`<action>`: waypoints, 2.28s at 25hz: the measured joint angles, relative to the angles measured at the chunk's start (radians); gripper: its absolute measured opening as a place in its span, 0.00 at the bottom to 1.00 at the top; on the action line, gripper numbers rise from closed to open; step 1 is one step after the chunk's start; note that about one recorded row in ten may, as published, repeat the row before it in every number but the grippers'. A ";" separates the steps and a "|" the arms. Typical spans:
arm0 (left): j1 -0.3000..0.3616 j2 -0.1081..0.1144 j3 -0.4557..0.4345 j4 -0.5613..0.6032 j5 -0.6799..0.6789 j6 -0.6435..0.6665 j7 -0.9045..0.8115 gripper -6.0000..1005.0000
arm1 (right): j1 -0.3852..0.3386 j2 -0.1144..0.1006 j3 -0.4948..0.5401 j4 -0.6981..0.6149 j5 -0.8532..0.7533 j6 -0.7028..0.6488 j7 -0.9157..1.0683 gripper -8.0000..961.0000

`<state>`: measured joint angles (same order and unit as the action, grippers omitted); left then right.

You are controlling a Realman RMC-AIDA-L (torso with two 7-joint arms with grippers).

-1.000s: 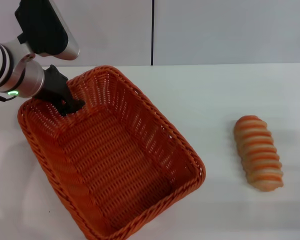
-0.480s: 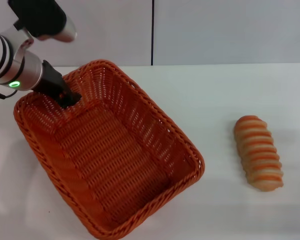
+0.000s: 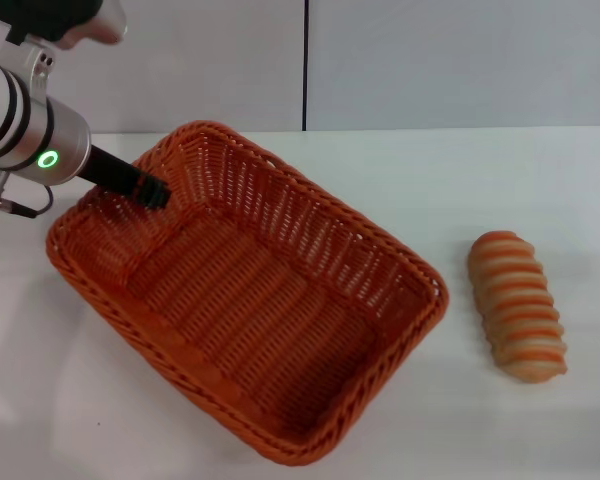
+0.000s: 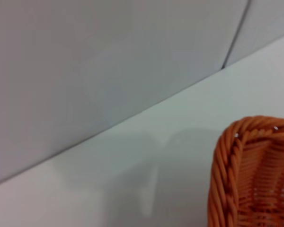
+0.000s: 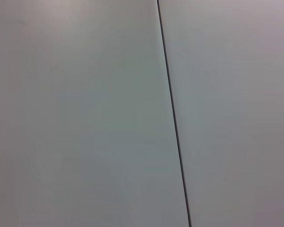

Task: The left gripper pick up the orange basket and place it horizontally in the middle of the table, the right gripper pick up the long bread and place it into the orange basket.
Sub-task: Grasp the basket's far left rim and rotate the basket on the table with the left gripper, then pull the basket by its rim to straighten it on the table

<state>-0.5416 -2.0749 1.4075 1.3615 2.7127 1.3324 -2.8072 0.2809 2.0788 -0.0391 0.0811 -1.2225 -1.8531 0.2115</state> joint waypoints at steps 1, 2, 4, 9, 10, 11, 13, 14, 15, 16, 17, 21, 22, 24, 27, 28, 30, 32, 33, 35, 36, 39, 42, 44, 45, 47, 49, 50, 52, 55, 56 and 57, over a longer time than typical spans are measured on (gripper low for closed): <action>0.000 0.000 0.000 0.004 -0.007 0.002 -0.029 0.28 | 0.002 0.000 0.002 -0.010 0.000 0.000 0.003 0.74; 0.001 0.000 -0.004 0.008 -0.022 0.004 -0.056 0.27 | 0.003 0.000 0.003 -0.017 0.000 -0.001 0.004 0.74; 0.005 -0.001 -0.018 0.009 -0.059 0.005 -0.073 0.27 | 0.005 -0.002 0.004 -0.028 0.000 -0.002 0.004 0.74; 0.023 -0.002 -0.108 -0.013 -0.188 0.004 -0.076 0.26 | 0.010 -0.004 0.013 -0.051 0.000 -0.016 0.009 0.74; 0.029 -0.002 -0.126 -0.014 -0.192 0.001 -0.076 0.26 | 0.014 -0.005 0.015 -0.058 0.000 -0.018 0.021 0.74; 0.034 -0.002 -0.138 -0.014 -0.193 -0.002 -0.076 0.25 | 0.016 -0.005 0.015 -0.067 0.000 -0.019 0.035 0.74; 0.043 -0.003 -0.162 -0.017 -0.202 -0.013 -0.076 0.25 | 0.022 -0.006 0.016 -0.091 0.000 -0.020 0.069 0.74; 0.046 -0.003 -0.168 -0.021 -0.205 -0.020 -0.076 0.25 | 0.024 -0.007 0.016 -0.104 0.000 -0.019 0.085 0.74; 0.050 -0.004 -0.175 -0.025 -0.210 -0.030 -0.077 0.24 | 0.026 -0.008 0.016 -0.113 0.000 -0.019 0.092 0.74; 0.052 -0.004 -0.181 -0.031 -0.211 -0.037 -0.077 0.24 | 0.029 -0.009 0.016 -0.119 0.000 -0.019 0.097 0.74; 0.053 -0.004 -0.191 -0.040 -0.214 -0.046 -0.078 0.23 | 0.031 -0.011 0.016 -0.122 0.000 -0.019 0.099 0.74; 0.049 -0.004 -0.235 -0.079 -0.217 -0.058 -0.079 0.22 | 0.038 -0.020 0.015 -0.124 0.000 -0.016 0.103 0.74; 0.050 -0.004 -0.240 -0.081 -0.217 -0.059 -0.079 0.21 | 0.040 -0.022 0.015 -0.124 0.000 -0.016 0.104 0.74; 0.063 -0.004 -0.260 -0.083 -0.227 -0.068 -0.079 0.21 | 0.044 -0.026 0.015 -0.122 -0.001 -0.016 0.108 0.74; 0.089 -0.004 -0.276 -0.080 -0.248 -0.077 -0.079 0.21 | 0.050 -0.033 0.011 -0.118 -0.006 -0.013 0.117 0.74; 0.102 -0.004 -0.280 -0.074 -0.258 -0.081 -0.079 0.20 | 0.052 -0.036 0.010 -0.117 -0.007 -0.011 0.123 0.74; 0.130 -0.004 -0.282 -0.057 -0.274 -0.085 -0.079 0.20 | 0.057 -0.039 0.010 -0.115 -0.007 -0.007 0.133 0.74; 0.159 -0.004 -0.280 -0.036 -0.283 -0.087 -0.079 0.20 | 0.060 -0.042 0.012 -0.114 -0.007 -0.006 0.135 0.74; 0.159 -0.004 -0.280 -0.036 -0.283 -0.087 -0.079 0.20 | 0.061 -0.043 0.013 -0.114 -0.007 -0.006 0.135 0.74; 0.181 -0.004 -0.277 -0.020 -0.292 -0.089 -0.079 0.19 | 0.062 -0.044 0.013 -0.114 -0.007 -0.006 0.135 0.74; 0.207 -0.004 -0.273 0.001 -0.309 -0.089 -0.078 0.19 | 0.063 -0.044 0.013 -0.114 -0.007 -0.006 0.135 0.74; 0.225 -0.004 -0.270 0.018 -0.321 -0.090 -0.078 0.19 | 0.063 -0.042 0.014 -0.114 -0.004 -0.008 0.135 0.74; 0.310 -0.004 -0.210 0.116 -0.357 -0.090 -0.077 0.18 | 0.063 -0.037 0.014 -0.115 -0.002 -0.012 0.135 0.74; 0.329 -0.004 -0.190 0.137 -0.358 -0.091 -0.077 0.18 | 0.063 -0.033 0.015 -0.117 -0.002 -0.013 0.135 0.74; 0.336 -0.004 -0.179 0.147 -0.358 -0.092 -0.077 0.18 | 0.063 -0.031 0.015 -0.118 -0.002 -0.015 0.135 0.74; 0.343 -0.004 -0.168 0.156 -0.360 -0.093 -0.077 0.18 | 0.062 -0.028 0.015 -0.119 -0.001 -0.017 0.135 0.74; 0.363 -0.004 -0.149 0.167 -0.366 -0.093 -0.077 0.17 | 0.058 -0.024 0.015 -0.119 -0.001 -0.021 0.135 0.74; 0.368 -0.004 -0.147 0.167 -0.368 -0.095 -0.077 0.17 | 0.056 -0.021 0.015 -0.120 -0.001 -0.022 0.135 0.74; 0.376 -0.004 -0.146 0.169 -0.370 -0.100 -0.077 0.17 | 0.053 -0.018 0.015 -0.121 -0.001 -0.024 0.135 0.74; 0.391 -0.003 -0.140 0.175 -0.373 -0.118 -0.076 0.16 | 0.049 -0.017 0.015 -0.121 0.000 -0.024 0.135 0.74; 0.412 0.000 -0.125 0.187 -0.377 -0.142 -0.075 0.16 | 0.047 -0.017 0.015 -0.121 0.000 -0.025 0.135 0.74; 0.415 0.000 -0.127 0.189 -0.378 -0.142 -0.075 0.16 | 0.045 -0.016 0.015 -0.121 0.000 -0.025 0.135 0.74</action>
<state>-0.1263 -2.0748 1.2805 1.5508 2.3350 1.1899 -2.8824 0.3264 2.0624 -0.0245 -0.0402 -1.2225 -1.8777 0.3468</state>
